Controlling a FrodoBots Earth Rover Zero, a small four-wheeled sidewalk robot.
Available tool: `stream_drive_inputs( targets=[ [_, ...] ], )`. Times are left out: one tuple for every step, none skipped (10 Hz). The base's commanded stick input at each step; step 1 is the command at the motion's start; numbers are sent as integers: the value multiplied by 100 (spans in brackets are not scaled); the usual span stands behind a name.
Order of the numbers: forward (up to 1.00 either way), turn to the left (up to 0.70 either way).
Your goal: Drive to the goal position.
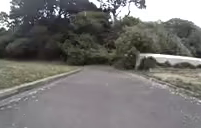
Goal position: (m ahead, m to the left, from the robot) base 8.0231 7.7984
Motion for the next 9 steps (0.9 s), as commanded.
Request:
stream_drive_inputs(
  targets=[
    [100, 0],
    [100, 0],
    [100, 0],
    [100, 0],
    [100, 0],
    [100, 0],
    [100, 0],
    [100, 0],
    [100, 0]
  ],
)
